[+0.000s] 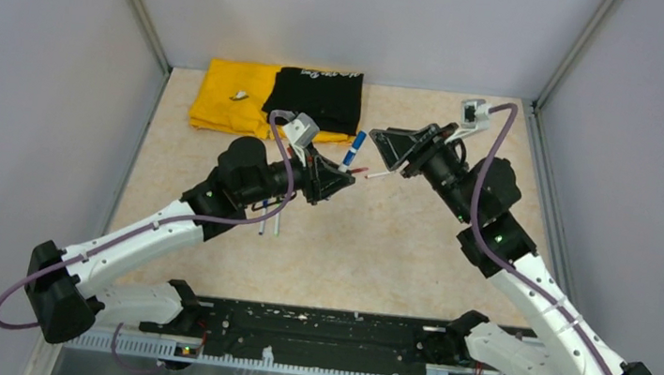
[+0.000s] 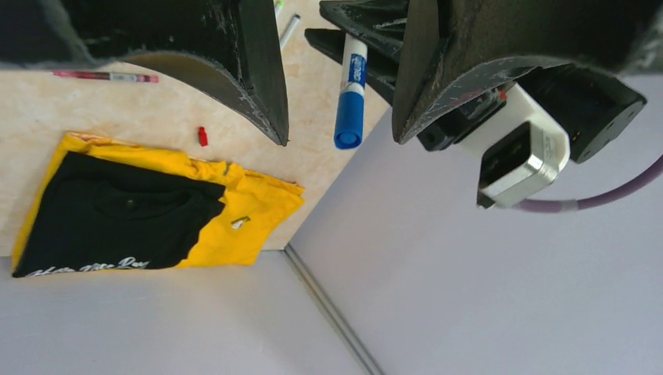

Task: Insert the pens into the pen caps
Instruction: Insert the pen cap onto the pen, then press the pen cap onto the pen.

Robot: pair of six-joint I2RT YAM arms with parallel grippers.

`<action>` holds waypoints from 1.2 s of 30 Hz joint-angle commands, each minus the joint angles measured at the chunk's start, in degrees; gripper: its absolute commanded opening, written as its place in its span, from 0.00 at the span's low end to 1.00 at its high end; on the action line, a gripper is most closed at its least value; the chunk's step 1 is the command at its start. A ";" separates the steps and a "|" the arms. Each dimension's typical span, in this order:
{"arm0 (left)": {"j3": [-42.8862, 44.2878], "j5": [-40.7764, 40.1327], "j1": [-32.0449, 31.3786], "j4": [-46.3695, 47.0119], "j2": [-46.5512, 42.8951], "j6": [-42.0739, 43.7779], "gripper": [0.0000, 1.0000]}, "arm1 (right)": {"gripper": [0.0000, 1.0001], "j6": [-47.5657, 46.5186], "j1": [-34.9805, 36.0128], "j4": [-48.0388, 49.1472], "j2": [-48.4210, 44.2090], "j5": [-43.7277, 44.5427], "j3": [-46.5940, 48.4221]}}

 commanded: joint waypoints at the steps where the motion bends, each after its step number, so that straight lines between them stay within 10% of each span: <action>1: -0.17 1.46 0.04 1.07 -0.64 0.79 0.00 | 0.50 -3.40 0.41 -12.34 3.48 3.33 9.06; 20: 0.62 4.04 0.00 0.59 0.79 0.89 0.00 | 0.47 -1.70 0.41 -12.62 9.60 -5.71 15.26; 36: 2.20 2.04 0.04 -0.06 2.26 0.06 0.00 | 0.16 -0.67 0.37 -10.84 9.29 -5.41 11.43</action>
